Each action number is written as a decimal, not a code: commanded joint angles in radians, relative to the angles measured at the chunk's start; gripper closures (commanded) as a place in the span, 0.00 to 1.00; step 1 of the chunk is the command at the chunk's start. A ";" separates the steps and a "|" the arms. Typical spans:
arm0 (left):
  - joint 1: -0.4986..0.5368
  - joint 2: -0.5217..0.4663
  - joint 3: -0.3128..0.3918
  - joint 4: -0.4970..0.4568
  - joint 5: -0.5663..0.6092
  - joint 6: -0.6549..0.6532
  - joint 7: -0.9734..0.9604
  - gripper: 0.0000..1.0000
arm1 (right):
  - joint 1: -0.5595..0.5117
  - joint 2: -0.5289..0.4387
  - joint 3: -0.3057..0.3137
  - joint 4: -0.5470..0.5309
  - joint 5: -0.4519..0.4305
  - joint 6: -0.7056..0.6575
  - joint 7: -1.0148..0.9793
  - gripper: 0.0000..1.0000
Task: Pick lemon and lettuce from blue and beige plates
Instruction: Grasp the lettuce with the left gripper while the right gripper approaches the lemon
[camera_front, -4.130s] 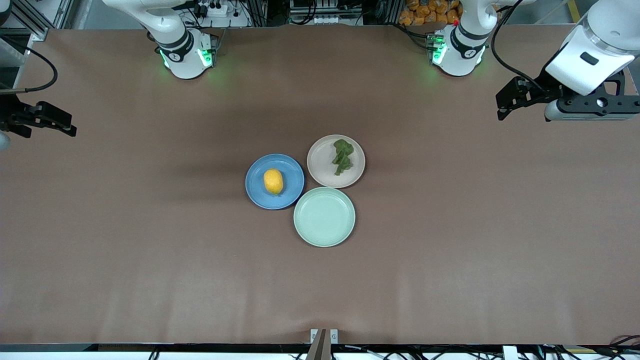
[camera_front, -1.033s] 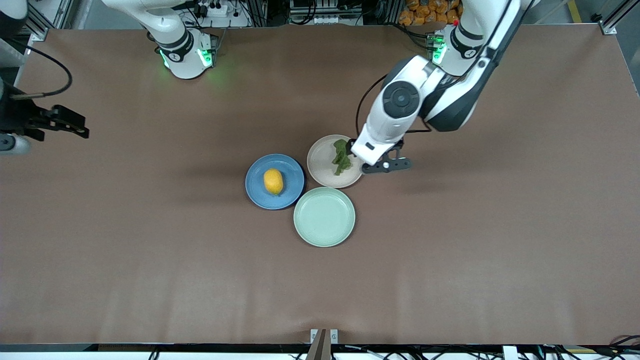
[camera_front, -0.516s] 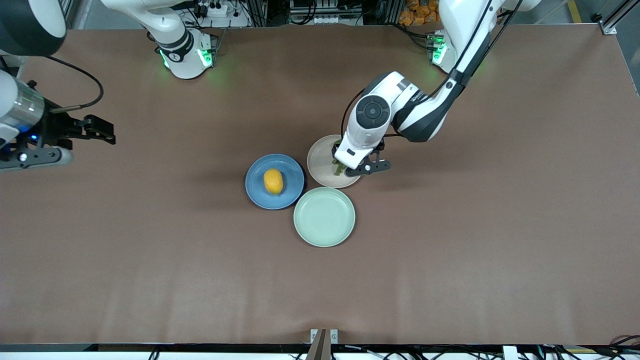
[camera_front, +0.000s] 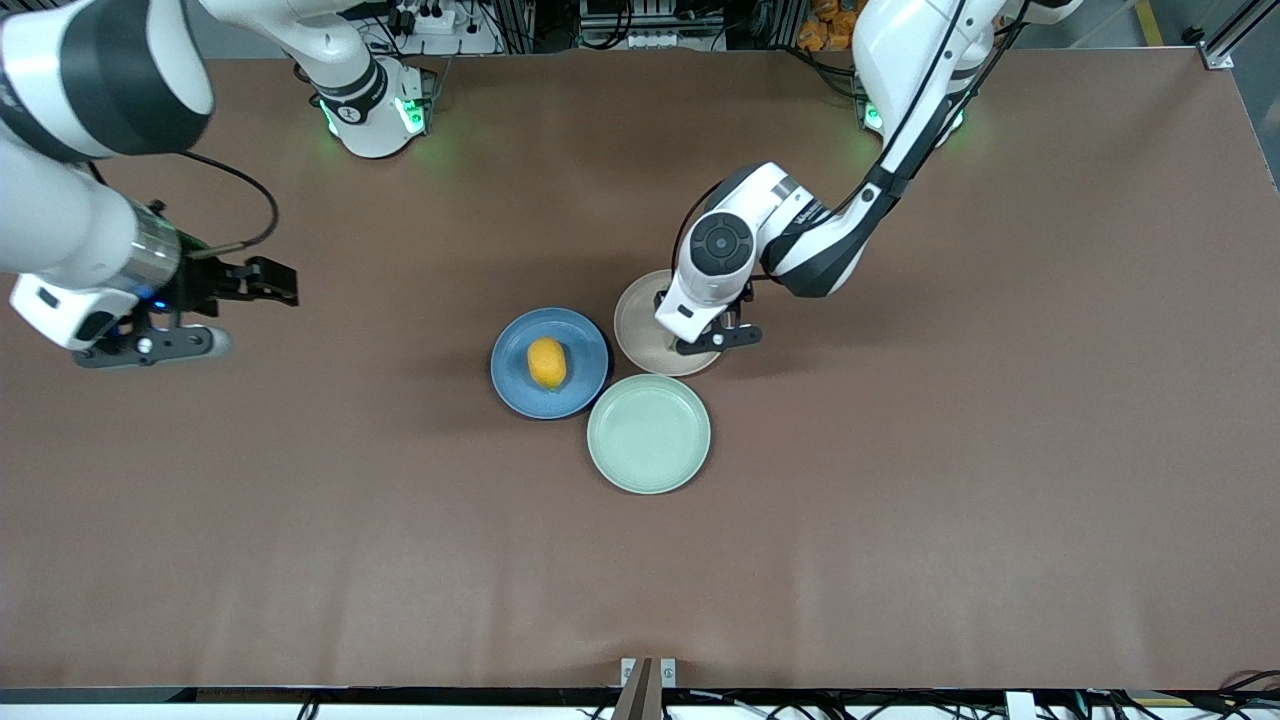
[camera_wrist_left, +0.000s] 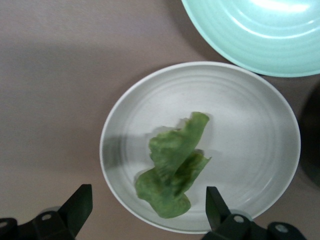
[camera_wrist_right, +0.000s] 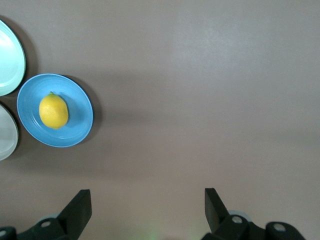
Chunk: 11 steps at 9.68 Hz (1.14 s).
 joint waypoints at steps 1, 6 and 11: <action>-0.022 0.040 0.004 0.040 0.032 -0.001 -0.034 0.00 | 0.038 0.049 -0.004 0.012 0.012 0.034 0.055 0.00; -0.060 0.104 0.015 0.056 0.033 -0.001 -0.031 0.00 | 0.135 0.135 -0.004 0.010 0.032 0.146 0.159 0.00; -0.066 0.118 0.020 0.065 0.108 -0.001 -0.037 1.00 | 0.236 0.209 -0.004 -0.045 0.033 0.356 0.262 0.00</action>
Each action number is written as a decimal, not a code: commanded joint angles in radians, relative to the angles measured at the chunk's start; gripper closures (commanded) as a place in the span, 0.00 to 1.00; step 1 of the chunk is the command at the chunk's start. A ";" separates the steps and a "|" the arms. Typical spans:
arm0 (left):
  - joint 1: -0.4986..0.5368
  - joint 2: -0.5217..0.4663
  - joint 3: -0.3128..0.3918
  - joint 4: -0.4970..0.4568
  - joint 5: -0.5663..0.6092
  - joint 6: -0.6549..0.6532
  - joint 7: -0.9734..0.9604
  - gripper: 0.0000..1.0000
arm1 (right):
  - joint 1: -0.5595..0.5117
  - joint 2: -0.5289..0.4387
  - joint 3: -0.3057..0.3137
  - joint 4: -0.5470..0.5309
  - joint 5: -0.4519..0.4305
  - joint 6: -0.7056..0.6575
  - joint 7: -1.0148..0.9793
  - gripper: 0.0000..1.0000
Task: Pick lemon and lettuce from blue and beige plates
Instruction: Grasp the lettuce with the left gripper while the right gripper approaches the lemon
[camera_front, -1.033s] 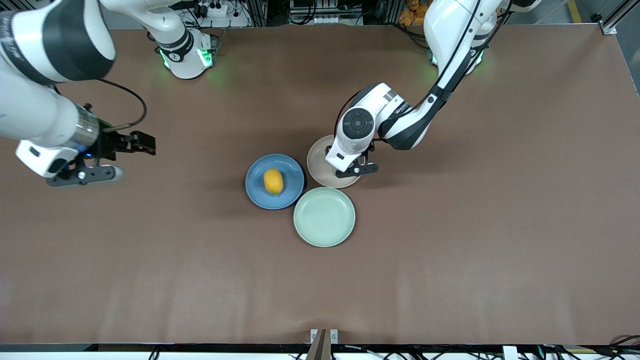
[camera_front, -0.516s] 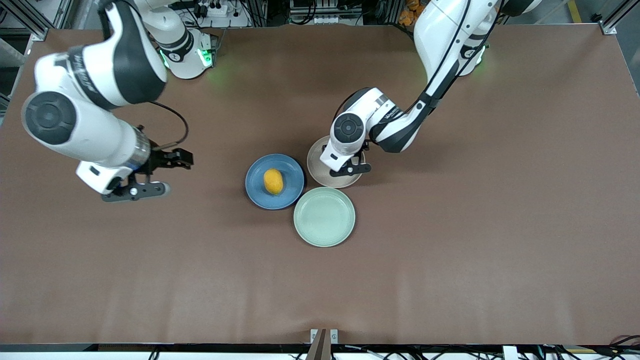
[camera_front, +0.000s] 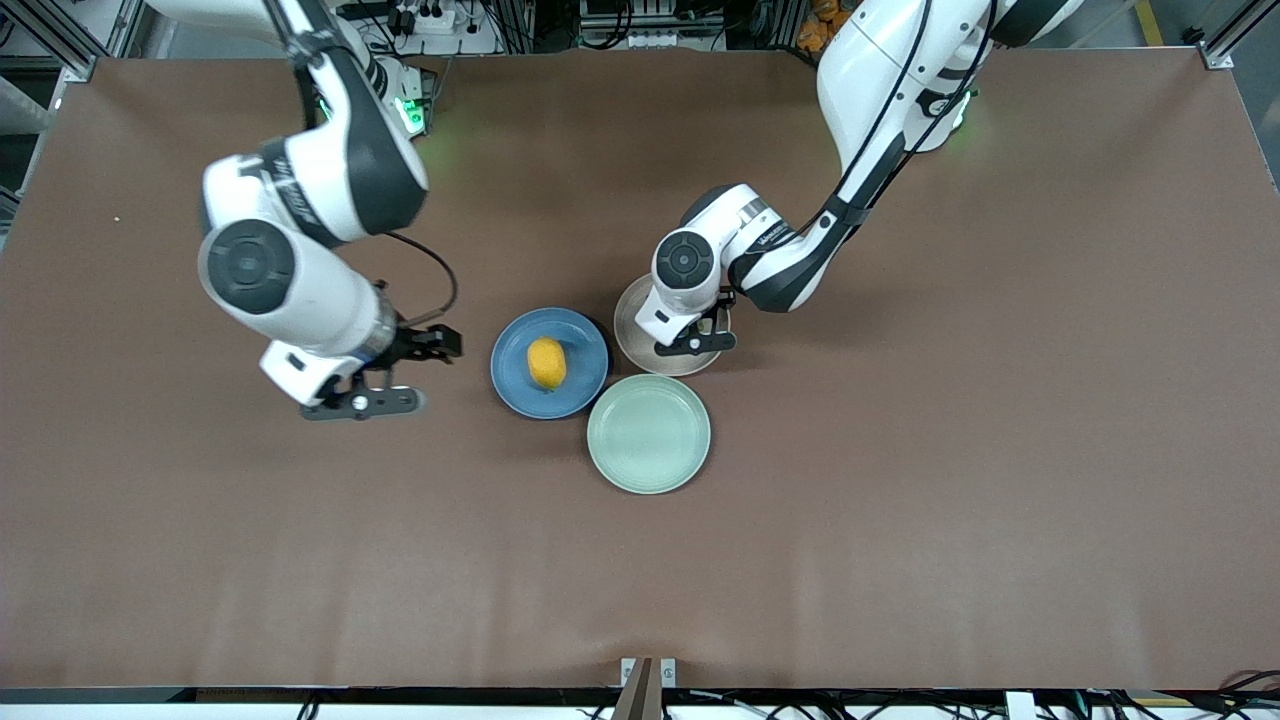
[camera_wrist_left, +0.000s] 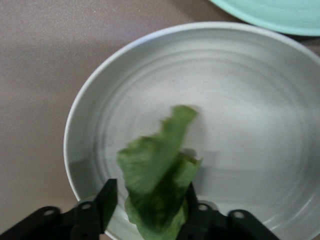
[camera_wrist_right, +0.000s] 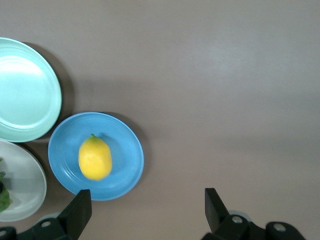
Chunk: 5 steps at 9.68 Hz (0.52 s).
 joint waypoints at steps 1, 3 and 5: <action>-0.016 0.008 0.009 0.019 0.031 -0.001 -0.034 1.00 | 0.038 0.018 -0.007 -0.041 0.012 0.089 0.057 0.00; -0.014 0.000 0.009 0.030 0.031 -0.001 -0.052 1.00 | 0.077 0.061 -0.007 -0.047 0.010 0.153 0.110 0.00; -0.010 -0.019 0.009 0.070 0.031 -0.018 -0.081 1.00 | 0.099 0.073 -0.007 -0.096 0.012 0.245 0.124 0.00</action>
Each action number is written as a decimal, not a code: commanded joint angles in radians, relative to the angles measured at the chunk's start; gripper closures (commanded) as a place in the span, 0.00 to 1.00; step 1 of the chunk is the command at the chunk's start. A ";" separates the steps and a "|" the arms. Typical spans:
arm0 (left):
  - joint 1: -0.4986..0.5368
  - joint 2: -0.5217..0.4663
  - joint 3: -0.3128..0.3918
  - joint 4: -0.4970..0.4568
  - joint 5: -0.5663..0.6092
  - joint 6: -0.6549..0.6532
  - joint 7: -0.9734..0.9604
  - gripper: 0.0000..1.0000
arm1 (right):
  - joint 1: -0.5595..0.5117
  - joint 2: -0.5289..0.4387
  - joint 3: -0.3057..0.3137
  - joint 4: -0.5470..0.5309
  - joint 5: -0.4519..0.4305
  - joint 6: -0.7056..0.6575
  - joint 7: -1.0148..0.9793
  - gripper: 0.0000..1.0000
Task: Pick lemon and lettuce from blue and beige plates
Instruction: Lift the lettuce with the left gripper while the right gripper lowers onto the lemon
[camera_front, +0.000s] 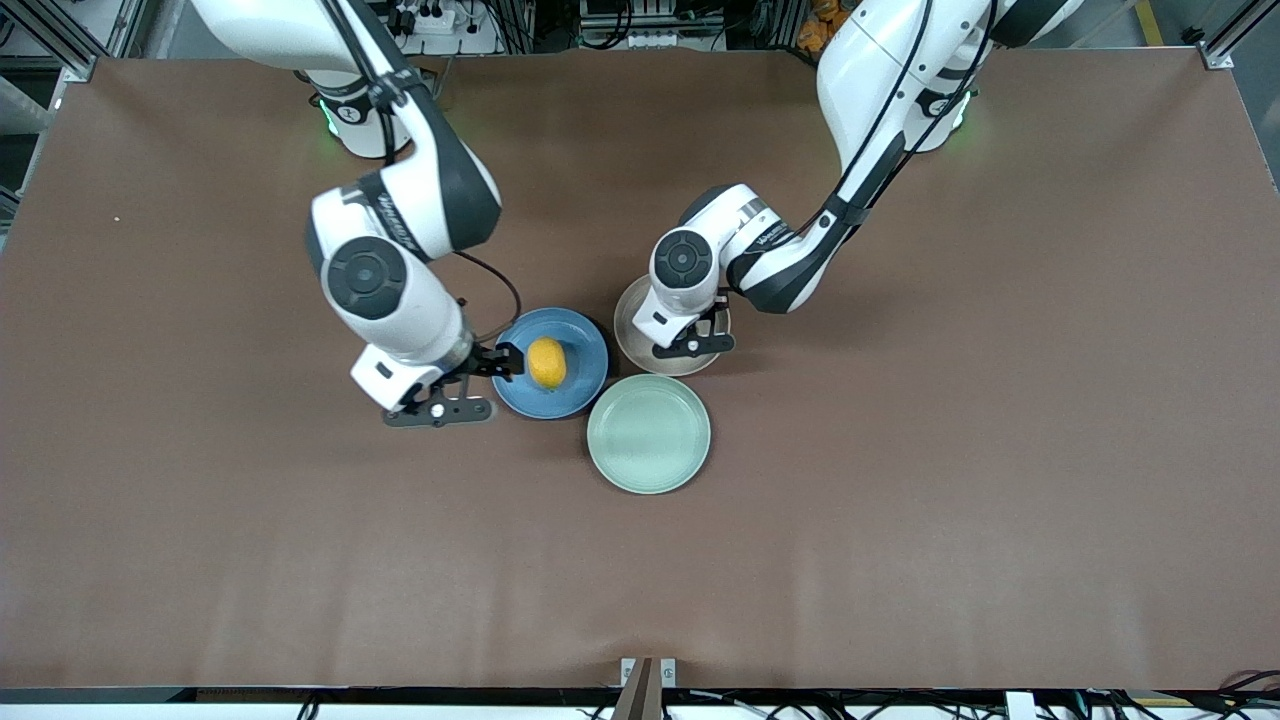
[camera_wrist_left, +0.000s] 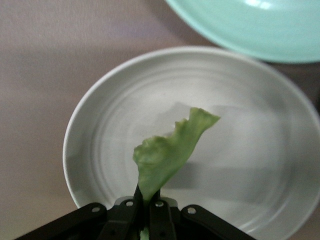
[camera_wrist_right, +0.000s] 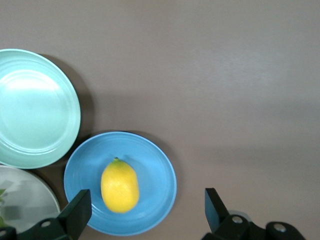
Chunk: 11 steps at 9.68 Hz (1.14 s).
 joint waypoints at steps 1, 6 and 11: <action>-0.004 -0.043 0.007 0.032 0.030 -0.039 -0.044 1.00 | 0.024 0.008 -0.007 -0.052 0.011 0.079 0.029 0.00; 0.065 -0.120 0.010 0.038 0.035 -0.072 -0.029 1.00 | 0.073 0.019 -0.007 -0.191 0.011 0.282 0.109 0.00; 0.201 -0.138 0.008 0.103 0.049 -0.176 0.133 1.00 | 0.108 0.027 -0.006 -0.290 0.013 0.396 0.110 0.00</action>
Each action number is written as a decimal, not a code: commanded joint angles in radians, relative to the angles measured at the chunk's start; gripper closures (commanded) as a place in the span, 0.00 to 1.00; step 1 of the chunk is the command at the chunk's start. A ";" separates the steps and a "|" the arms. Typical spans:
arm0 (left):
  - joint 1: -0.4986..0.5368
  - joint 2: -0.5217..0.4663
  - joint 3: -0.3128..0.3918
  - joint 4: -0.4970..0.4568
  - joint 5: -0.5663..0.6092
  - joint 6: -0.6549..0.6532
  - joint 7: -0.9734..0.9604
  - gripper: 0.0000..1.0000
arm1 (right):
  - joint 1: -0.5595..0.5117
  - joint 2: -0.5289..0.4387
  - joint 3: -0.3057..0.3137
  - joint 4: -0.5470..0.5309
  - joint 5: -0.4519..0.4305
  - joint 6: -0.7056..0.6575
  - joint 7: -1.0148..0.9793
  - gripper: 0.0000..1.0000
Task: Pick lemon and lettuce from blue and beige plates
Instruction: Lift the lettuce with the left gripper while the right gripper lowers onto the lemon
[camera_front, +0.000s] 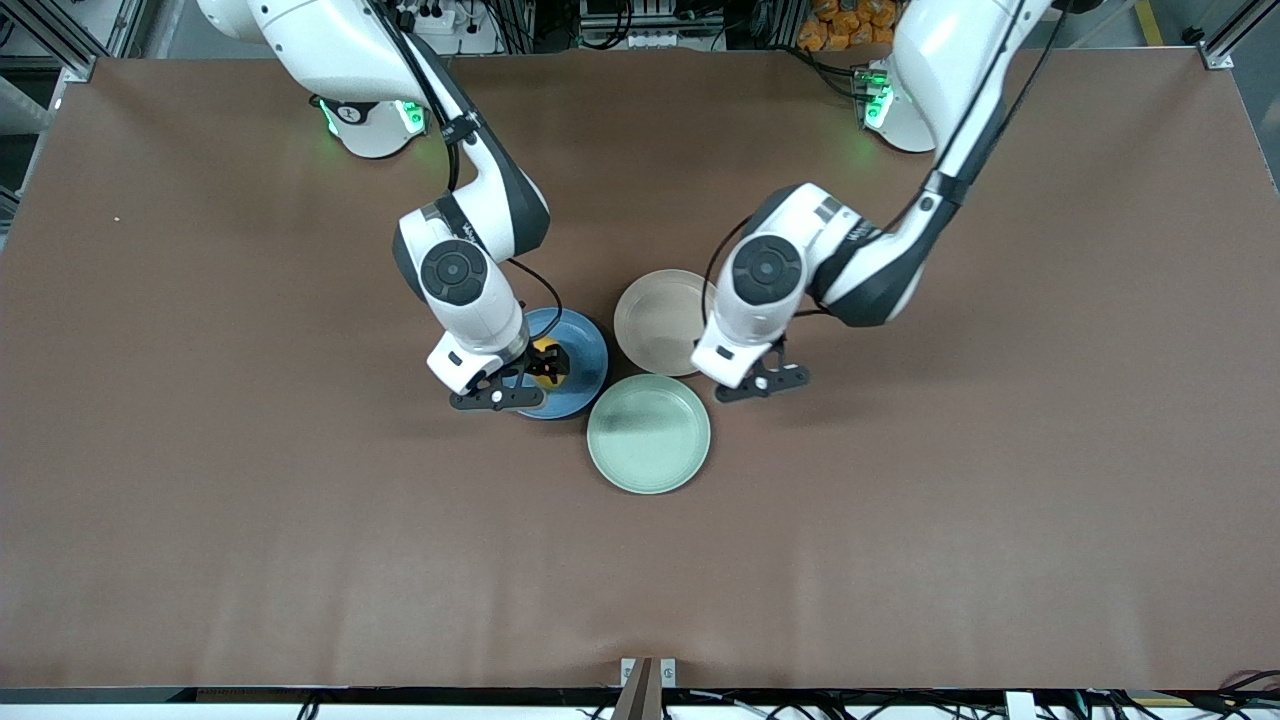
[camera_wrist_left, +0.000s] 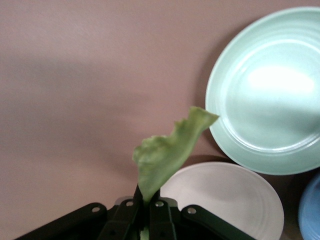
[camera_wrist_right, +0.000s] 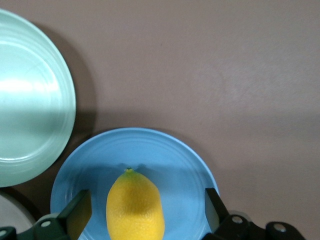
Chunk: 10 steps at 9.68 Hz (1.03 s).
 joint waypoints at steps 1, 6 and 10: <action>0.057 -0.008 -0.007 0.019 0.021 -0.047 0.091 1.00 | 0.031 -0.009 -0.006 -0.049 0.015 0.051 0.016 0.00; 0.201 -0.001 -0.007 0.021 0.034 -0.049 0.307 1.00 | 0.046 -0.009 -0.006 -0.092 0.015 0.105 0.037 0.00; 0.316 0.037 -0.005 0.019 0.096 -0.047 0.467 1.00 | 0.060 0.014 -0.005 -0.127 0.017 0.183 0.037 0.00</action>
